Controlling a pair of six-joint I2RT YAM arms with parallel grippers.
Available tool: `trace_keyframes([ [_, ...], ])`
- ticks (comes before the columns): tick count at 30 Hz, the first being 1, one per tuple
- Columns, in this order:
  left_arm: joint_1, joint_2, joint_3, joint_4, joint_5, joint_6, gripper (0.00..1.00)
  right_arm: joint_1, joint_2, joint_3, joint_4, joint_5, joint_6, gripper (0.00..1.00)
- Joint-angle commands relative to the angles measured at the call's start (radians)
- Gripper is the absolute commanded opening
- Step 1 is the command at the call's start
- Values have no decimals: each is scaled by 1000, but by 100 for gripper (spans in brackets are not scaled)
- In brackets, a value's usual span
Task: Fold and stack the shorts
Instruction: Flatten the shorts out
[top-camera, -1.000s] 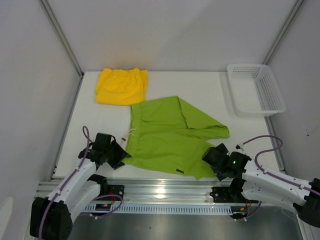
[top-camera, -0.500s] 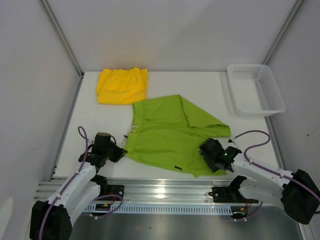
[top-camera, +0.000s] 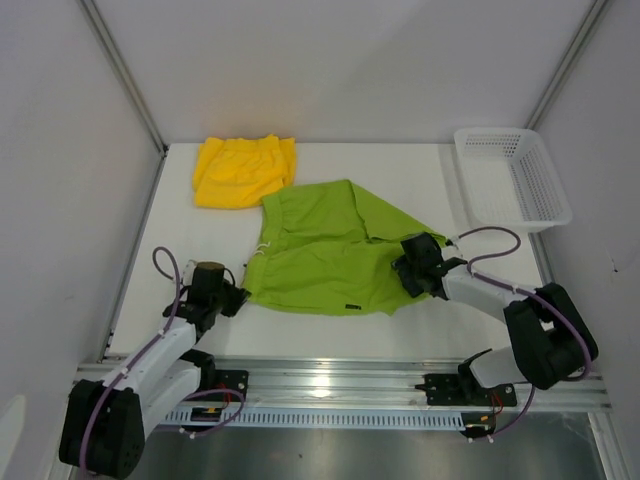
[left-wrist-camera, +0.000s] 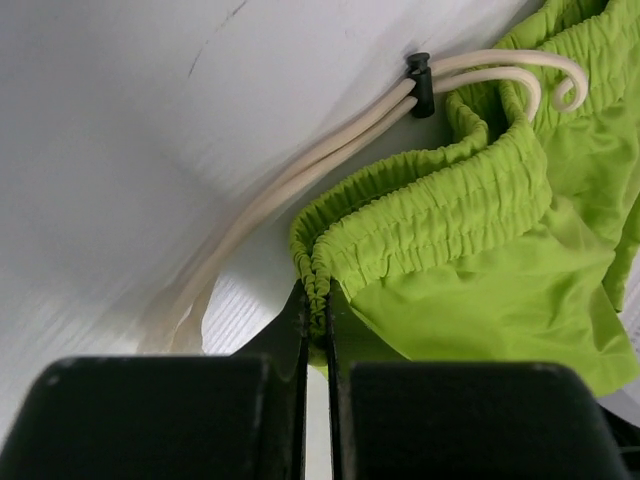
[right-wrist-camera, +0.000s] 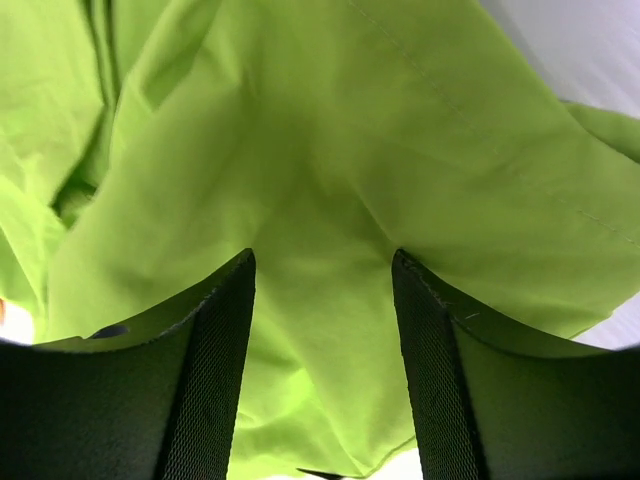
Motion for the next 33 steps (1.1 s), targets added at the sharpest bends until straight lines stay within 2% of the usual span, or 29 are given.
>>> trace_keyframes([
  [1, -2, 76, 28, 159, -53, -17, 0, -54, 128, 55, 55, -29, -125, 60],
  [3, -2, 156, 37, 214, -37, -17, 0, -85, 206, 111, 47, -49, -171, 60],
  [6, -2, 259, 104, 216, -25, -1, 0, -125, 237, 213, 3, -65, -233, 61],
  [7, -2, 279, 112, 214, -25, 2, 0, -130, 225, 226, 3, -57, -242, 62],
  [11, -2, 333, 106, 254, -34, -27, 0, -151, 125, 220, -16, -69, -313, 76],
  [14, -2, 328, 71, 306, -40, -61, 0, -189, 38, 215, -85, -85, -378, 79],
  [17, -3, 307, 66, 330, -59, -76, 0, -263, -48, 188, -160, -106, -418, 75],
  [19, -3, 295, 87, 319, -79, -64, 0, -318, -89, 117, -151, -227, -454, 72],
  [20, -5, 284, 94, 264, -103, -61, 0, -376, -137, 58, -134, -267, -475, 66],
  [21, -5, 279, 115, 250, -111, -46, 0, -401, -164, 31, -134, -314, -481, 64],
  [23, -5, 268, 127, 219, -129, -30, 0, -438, -244, -10, -134, -316, -507, 61],
  [25, -5, 262, 135, 222, -128, 0, 0, -447, -292, -50, -146, -324, -518, 61],
  [27, -5, 256, 134, 224, -131, -6, 0, -449, -332, -75, -166, -325, -517, 54],
  [33, -5, 261, 124, 237, -128, -24, 0, -450, -341, -127, -154, -341, -495, 47],
])
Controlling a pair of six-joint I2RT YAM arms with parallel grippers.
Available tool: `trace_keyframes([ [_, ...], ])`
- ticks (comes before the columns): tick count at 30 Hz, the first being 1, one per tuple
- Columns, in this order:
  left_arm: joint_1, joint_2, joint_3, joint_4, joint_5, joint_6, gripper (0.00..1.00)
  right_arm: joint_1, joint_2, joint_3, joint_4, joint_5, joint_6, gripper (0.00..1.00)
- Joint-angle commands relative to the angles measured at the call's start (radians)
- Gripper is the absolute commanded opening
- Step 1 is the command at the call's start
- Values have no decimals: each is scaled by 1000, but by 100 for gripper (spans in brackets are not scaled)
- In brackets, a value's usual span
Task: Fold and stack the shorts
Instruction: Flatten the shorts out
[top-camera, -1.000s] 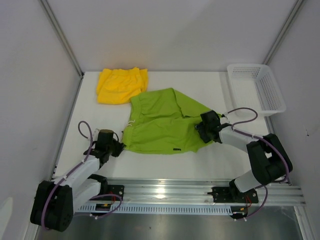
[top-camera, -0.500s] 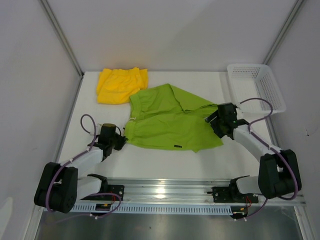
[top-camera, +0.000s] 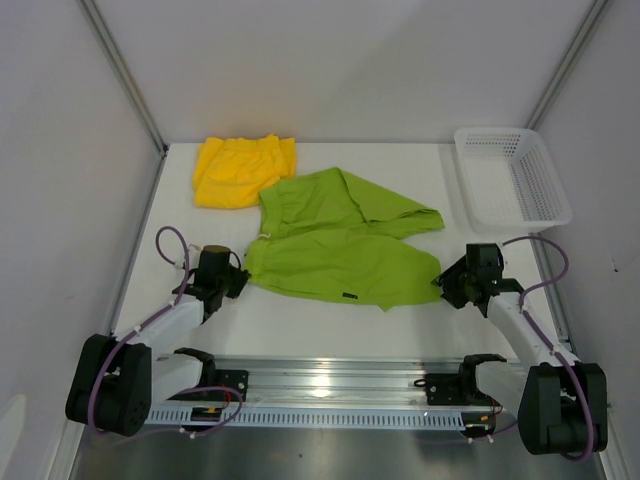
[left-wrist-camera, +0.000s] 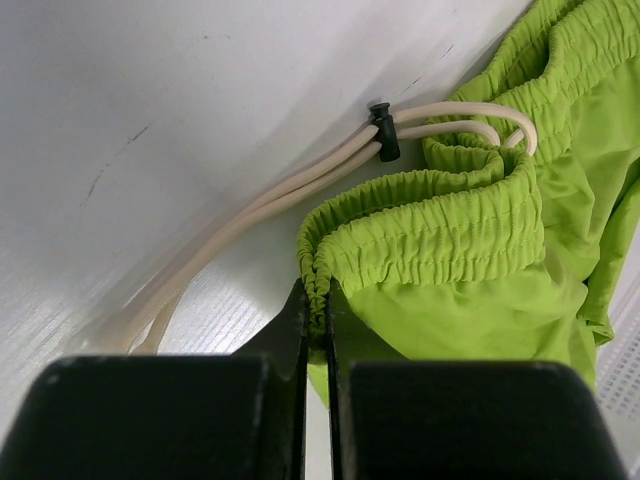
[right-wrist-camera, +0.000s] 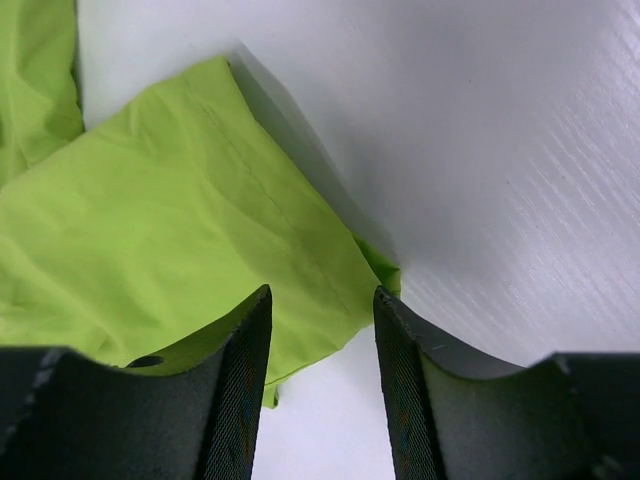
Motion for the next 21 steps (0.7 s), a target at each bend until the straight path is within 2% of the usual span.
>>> trace_keyframes([
  [1, -5, -8, 33, 14, -40, 0, 0, 0, -3, -27, 1, -37, 1, 47],
  [5, -5, -9, 27, 12, -43, 5, 0, 28, -61, -57, -49, 20, 44, 55],
  [9, -5, -22, 6, 53, -33, 11, 0, 48, -129, -66, -104, 80, 69, 56],
  [17, -5, -11, 1, 87, -17, 35, 0, 57, -169, -89, -158, 101, 89, 66],
  [21, -5, 1, -7, 133, -2, 39, 0, 57, -218, -104, -170, 104, 93, 66],
])
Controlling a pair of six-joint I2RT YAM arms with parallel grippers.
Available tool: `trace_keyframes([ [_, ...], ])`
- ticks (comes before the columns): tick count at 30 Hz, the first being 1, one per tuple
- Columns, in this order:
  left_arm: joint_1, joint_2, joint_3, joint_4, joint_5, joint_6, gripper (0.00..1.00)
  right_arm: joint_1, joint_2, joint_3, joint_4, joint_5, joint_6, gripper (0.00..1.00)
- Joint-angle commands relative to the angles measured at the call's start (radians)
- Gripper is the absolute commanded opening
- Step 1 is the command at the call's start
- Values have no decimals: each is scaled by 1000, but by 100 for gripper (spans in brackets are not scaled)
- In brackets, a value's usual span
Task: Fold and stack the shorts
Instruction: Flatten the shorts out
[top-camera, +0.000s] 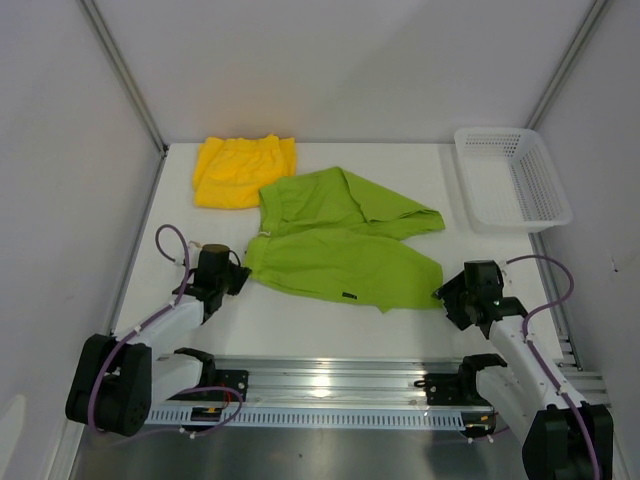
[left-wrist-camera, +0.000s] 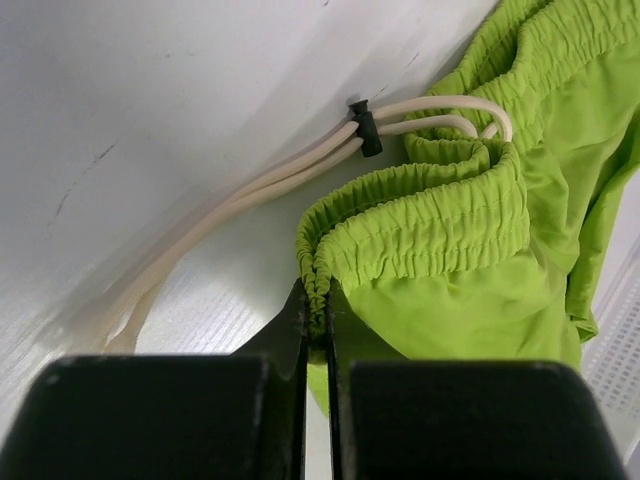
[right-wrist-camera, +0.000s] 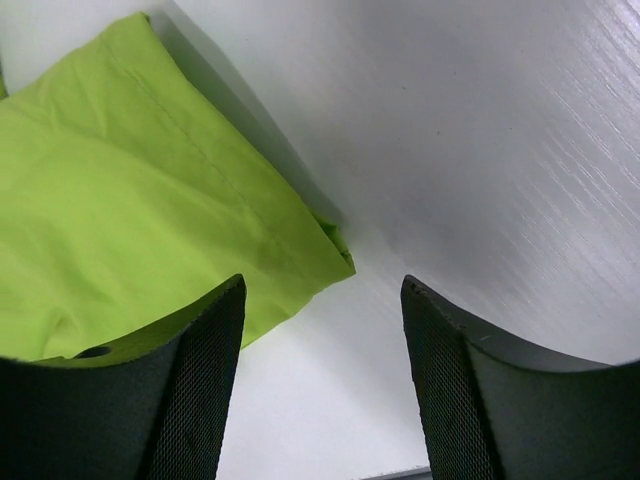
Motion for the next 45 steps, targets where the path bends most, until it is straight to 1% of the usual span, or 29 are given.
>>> trace_keyframes([
  [1, -5, 7, 1, 92, 4, 29, 0, 5, -35, -21, -4, 2, 22, 66],
  [4, -5, 24, 9, 90, 11, 24, 0, 7, -18, -61, 52, -8, 46, 63],
  [7, -5, 26, 18, 55, -1, 5, 0, 10, 10, -77, 111, -11, 57, 59],
  [8, -5, 26, 21, 20, -9, 3, 0, 11, 34, -75, 122, -8, 59, 58],
  [9, -5, 21, 26, 11, -19, 3, 0, 13, 45, -74, 131, -6, 62, 54],
  [11, -5, 15, 30, -9, -29, 4, 0, 19, 68, -70, 162, 0, 62, 53],
  [14, -5, 3, 26, -12, -36, 0, 0, 20, 108, -69, 203, 6, 66, 43],
  [15, -5, 1, 26, -12, -35, 0, 0, 22, 126, -67, 218, 8, 69, 33],
  [16, -5, 0, 26, -14, -35, -3, 0, 22, 137, -64, 220, 6, 72, 26],
  [17, -5, 0, 29, -20, -33, -3, 0, 22, 143, -51, 215, 5, 72, 17],
  [18, -5, 1, 32, -28, -33, -3, 0, 23, 146, -40, 203, 12, 74, 1],
  [20, -5, 0, 52, -63, -33, 4, 0, 46, 123, -12, 142, 32, 66, 0],
  [21, -5, -2, 76, -77, -33, 8, 0, 60, 103, 24, 73, 58, 65, 0],
  [22, -5, -3, 87, -93, -33, 14, 0, 75, 61, 44, 41, 108, 57, 0],
  [23, -5, -8, 98, -129, -30, 21, 0, 98, 41, 66, 10, 126, 31, 0],
  [24, -6, -9, 110, -152, -30, 27, 0, 102, 25, 110, -54, 129, 20, 0],
  [29, -6, -55, 256, -300, -16, 72, 0, 103, -39, 235, -237, 109, -32, 0],
  [33, -6, -114, 345, -373, 10, 77, 0, 102, -62, 369, -315, 107, -72, 0],
  [34, -6, -126, 401, -391, 14, 77, 0, 97, -58, 437, -328, 109, -82, 0],
  [36, -5, -153, 446, -414, 19, 69, 0, 73, -30, 509, -341, 97, -139, 0],
  [37, -5, -157, 499, -435, 14, 73, 0, 59, -17, 581, -343, 88, -156, 0],
  [38, -5, -160, 564, -451, 7, 78, 0, 45, -4, 615, -343, 57, -171, 0],
  [39, -3, -152, 595, -481, -5, 84, 0, 19, 22, 649, -329, 33, -206, 0],
  [42, 12, -121, 815, -528, 5, 106, 0, -19, 77, 779, -308, -35, -246, 0],
  [43, 17, -97, 851, -544, 2, 110, 0, -47, 89, 810, -300, -41, -263, 0],
  [44, 24, -86, 882, -548, 2, 115, 0, -62, 103, 865, -279, -84, -273, 0],
  [45, 33, -75, 964, -549, 5, 121, 0, -76, 117, 888, -259, -142, -283, 0],
])
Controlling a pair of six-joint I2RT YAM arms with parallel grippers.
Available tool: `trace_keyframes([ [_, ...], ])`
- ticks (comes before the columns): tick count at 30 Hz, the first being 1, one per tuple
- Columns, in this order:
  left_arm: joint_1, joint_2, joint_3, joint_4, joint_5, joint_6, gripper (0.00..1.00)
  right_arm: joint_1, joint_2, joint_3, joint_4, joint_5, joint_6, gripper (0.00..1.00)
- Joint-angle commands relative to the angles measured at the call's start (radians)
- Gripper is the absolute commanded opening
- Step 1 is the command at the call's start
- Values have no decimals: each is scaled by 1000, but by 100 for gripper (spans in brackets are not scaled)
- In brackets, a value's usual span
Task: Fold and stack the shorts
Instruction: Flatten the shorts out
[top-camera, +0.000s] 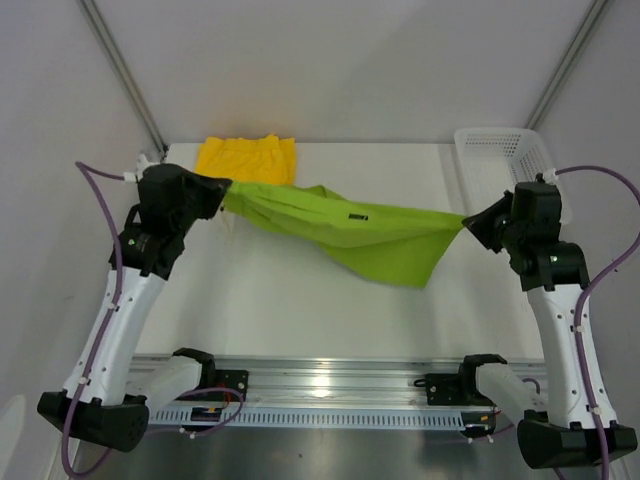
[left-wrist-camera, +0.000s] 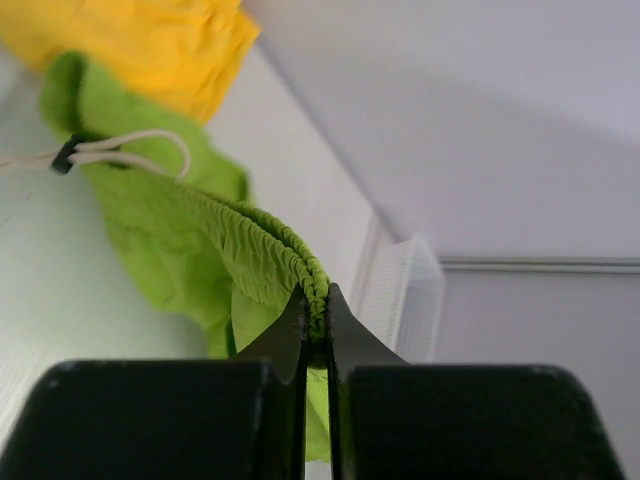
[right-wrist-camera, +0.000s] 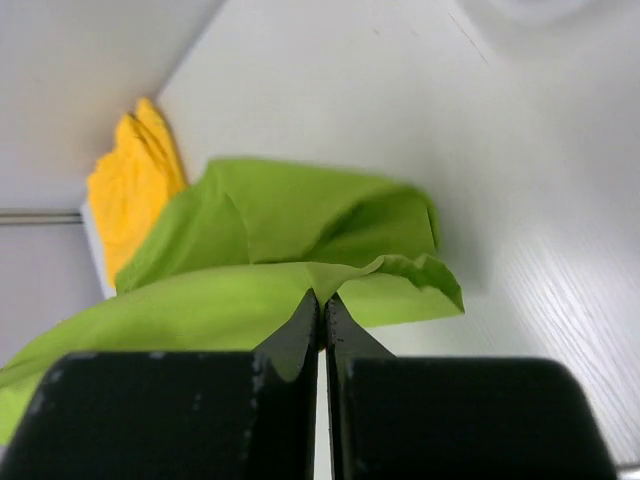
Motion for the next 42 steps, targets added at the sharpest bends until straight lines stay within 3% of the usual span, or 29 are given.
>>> trace_keyframes([
  [1, 35, 38, 188, -26, -5, 42, 0, -53, 55, 124, 61, -145, -92, 0],
  [7, 78, 114, 424, -24, 30, 61, 0, -165, 212, 278, 220, -441, -98, 0],
  [14, 133, 197, 532, 51, 190, 42, 0, -266, 323, 397, 377, -683, -21, 0],
  [24, 133, -63, 451, 105, 173, 66, 0, -366, 125, 462, 358, -872, 17, 0],
  [32, 133, -314, 371, 100, 158, 47, 0, -369, -93, 549, 259, -779, -6, 0],
  [36, 133, -334, 406, 85, 147, 59, 0, -368, -137, 650, 199, -672, -43, 0],
  [42, 133, -261, 419, 109, 164, 55, 0, -366, -164, 663, 187, -546, -66, 0],
])
